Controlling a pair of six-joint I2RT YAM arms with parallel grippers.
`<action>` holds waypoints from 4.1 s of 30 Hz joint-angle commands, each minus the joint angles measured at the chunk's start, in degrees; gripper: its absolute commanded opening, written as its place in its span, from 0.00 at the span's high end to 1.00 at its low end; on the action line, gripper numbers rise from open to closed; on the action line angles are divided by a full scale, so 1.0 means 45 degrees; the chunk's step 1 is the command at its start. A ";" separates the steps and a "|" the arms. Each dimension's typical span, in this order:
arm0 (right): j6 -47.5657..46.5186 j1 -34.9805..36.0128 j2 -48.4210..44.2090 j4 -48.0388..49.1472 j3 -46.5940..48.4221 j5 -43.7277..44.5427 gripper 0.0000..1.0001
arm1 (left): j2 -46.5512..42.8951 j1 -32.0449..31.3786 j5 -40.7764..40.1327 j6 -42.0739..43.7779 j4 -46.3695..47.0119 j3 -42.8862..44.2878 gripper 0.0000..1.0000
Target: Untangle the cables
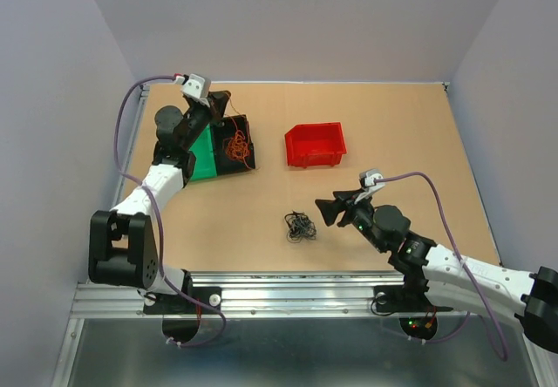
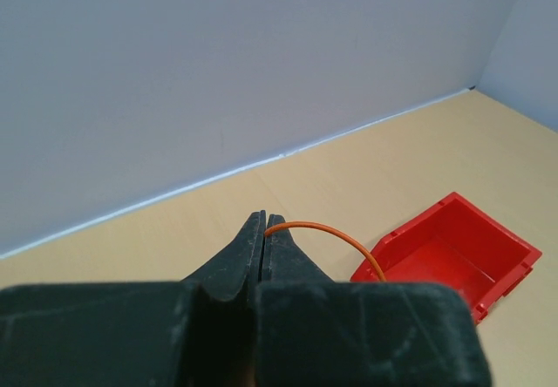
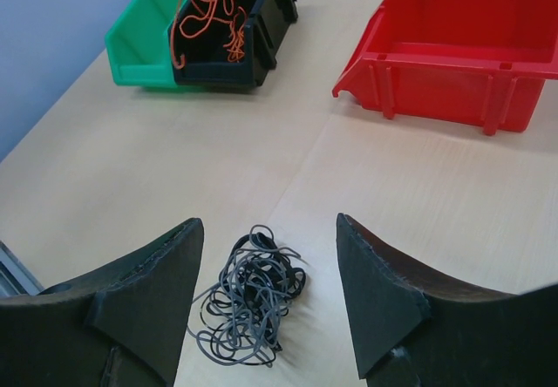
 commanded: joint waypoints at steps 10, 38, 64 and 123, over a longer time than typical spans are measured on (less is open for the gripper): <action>-0.0169 0.0060 -0.0085 0.0387 -0.0168 0.0207 0.32 | -0.1742 0.0032 0.0375 -0.0296 -0.0064 0.0957 1.00; -0.0228 0.0060 -0.2681 -0.0784 -0.0812 0.0519 0.32 | 0.1990 0.0071 -0.1853 0.3038 -0.3244 0.1836 1.00; -0.0169 0.0041 -0.1725 -0.0570 -0.0480 0.0460 0.32 | 0.4645 -0.1336 -0.9348 0.5447 -0.6333 0.3260 1.00; -0.0130 0.0060 -0.1412 -0.0414 -0.0402 0.0324 0.32 | 0.3315 -0.1120 -0.8708 0.5248 -0.7740 0.3125 0.63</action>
